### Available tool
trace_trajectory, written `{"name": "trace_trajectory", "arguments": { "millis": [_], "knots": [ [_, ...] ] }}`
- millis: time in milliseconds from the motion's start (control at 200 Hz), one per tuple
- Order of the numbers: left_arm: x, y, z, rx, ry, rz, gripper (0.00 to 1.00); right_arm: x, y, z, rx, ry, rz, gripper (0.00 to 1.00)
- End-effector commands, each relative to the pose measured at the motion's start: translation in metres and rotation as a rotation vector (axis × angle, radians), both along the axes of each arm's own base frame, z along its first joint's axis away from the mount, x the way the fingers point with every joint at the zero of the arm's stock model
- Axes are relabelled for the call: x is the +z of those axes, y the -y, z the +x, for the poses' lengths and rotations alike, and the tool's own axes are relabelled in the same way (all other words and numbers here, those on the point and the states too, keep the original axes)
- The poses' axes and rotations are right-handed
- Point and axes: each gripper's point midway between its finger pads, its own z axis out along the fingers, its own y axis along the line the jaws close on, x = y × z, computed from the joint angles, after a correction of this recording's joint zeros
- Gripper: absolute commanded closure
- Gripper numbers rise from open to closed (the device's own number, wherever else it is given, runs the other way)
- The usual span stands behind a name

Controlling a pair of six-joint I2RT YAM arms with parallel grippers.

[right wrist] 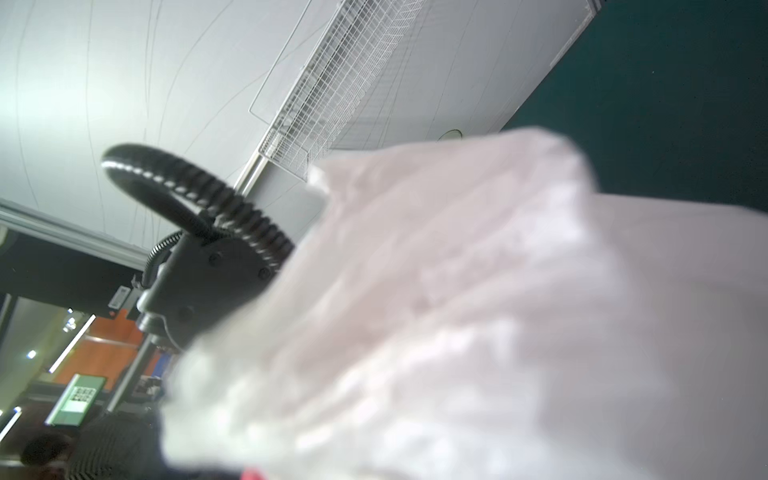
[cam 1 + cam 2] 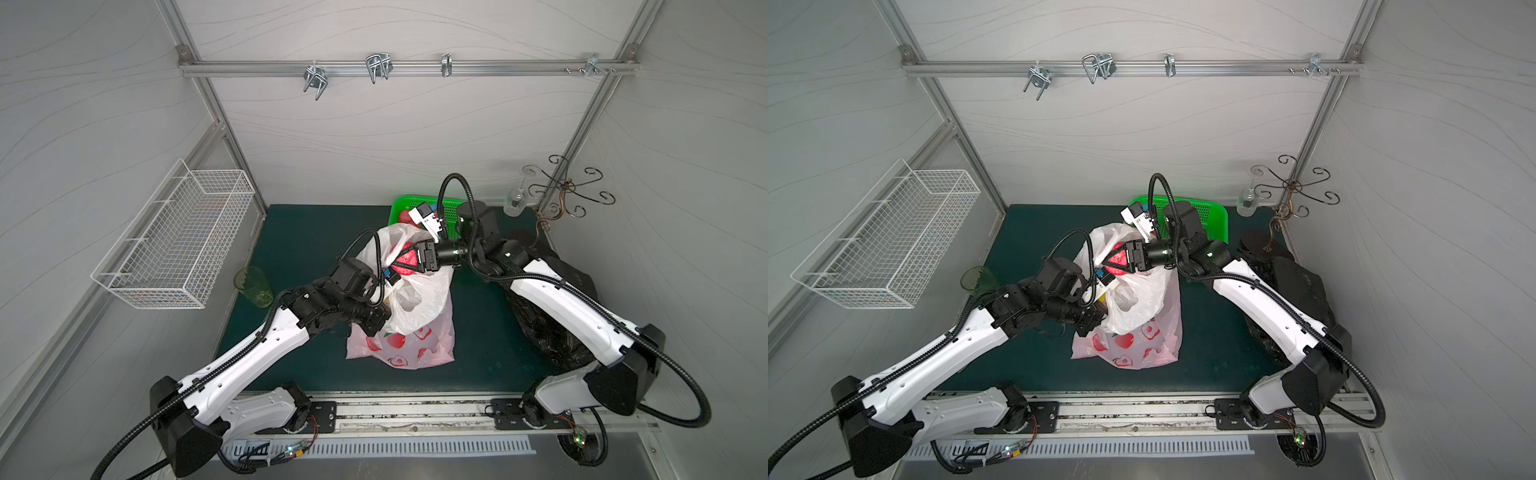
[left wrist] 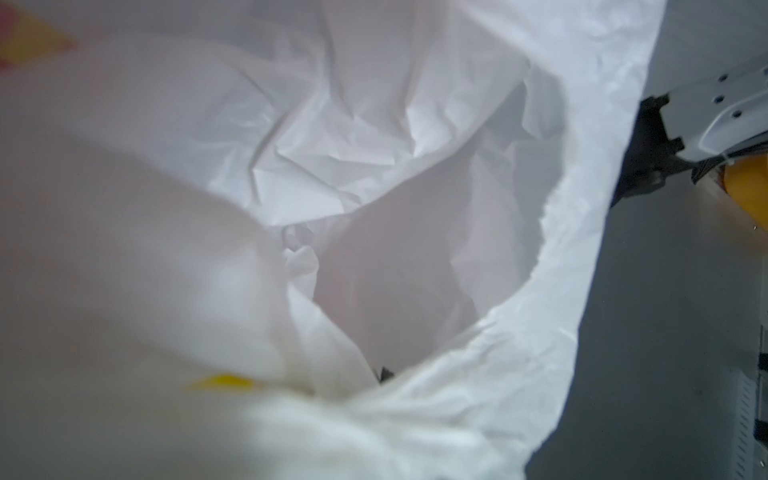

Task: Untie the knot of a plastic bag & take out the apple
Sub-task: Pick up the apple from the plastic bag.

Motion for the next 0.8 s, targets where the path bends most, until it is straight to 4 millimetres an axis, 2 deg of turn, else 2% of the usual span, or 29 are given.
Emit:
{"name": "trace_trajectory", "arguments": {
  "millis": [0, 100, 185, 280, 345, 475, 535, 665, 735, 795],
  "knots": [
    [0.027, -0.006, 0.030, 0.069, 0.099, -0.002, 1.00, 0.021, 0.025, -0.066, 0.197, -0.060, 0.057, 0.91],
    [0.037, -0.018, 0.040, 0.116, 0.129, -0.014, 1.00, 0.007, 0.055, -0.080, 0.149, -0.072, 0.011, 0.89],
    [0.039, -0.025, 0.044, 0.134, 0.132, -0.003, 1.00, 0.010, 0.075, -0.091, 0.158, -0.078, 0.025, 0.86],
    [0.040, -0.029, 0.045, 0.143, 0.124, 0.016, 1.00, 0.008, 0.091, -0.092, 0.118, -0.060, -0.014, 0.84],
    [0.037, -0.033, 0.046, 0.149, 0.123, 0.042, 1.00, 0.014, 0.101, -0.090, 0.082, -0.036, -0.013, 0.84],
    [0.030, -0.044, 0.042, 0.167, 0.112, 0.087, 1.00, 0.022, 0.135, -0.064, -0.143, 0.034, -0.060, 0.84],
    [0.028, -0.045, 0.038, 0.165, 0.105, 0.077, 1.00, 0.018, 0.146, -0.054, -0.239, 0.071, -0.117, 0.78],
    [0.021, -0.039, 0.024, 0.141, 0.036, 0.030, 1.00, -0.015, 0.146, -0.025, -0.334, -0.024, -0.209, 0.79],
    [0.012, -0.032, 0.021, 0.126, -0.015, 0.016, 1.00, -0.032, 0.141, 0.001, -0.389, -0.082, -0.200, 0.77],
    [0.010, -0.025, 0.027, 0.127, -0.034, -0.001, 1.00, -0.042, 0.136, 0.026, -0.419, -0.162, -0.161, 0.77]
  ]
}}
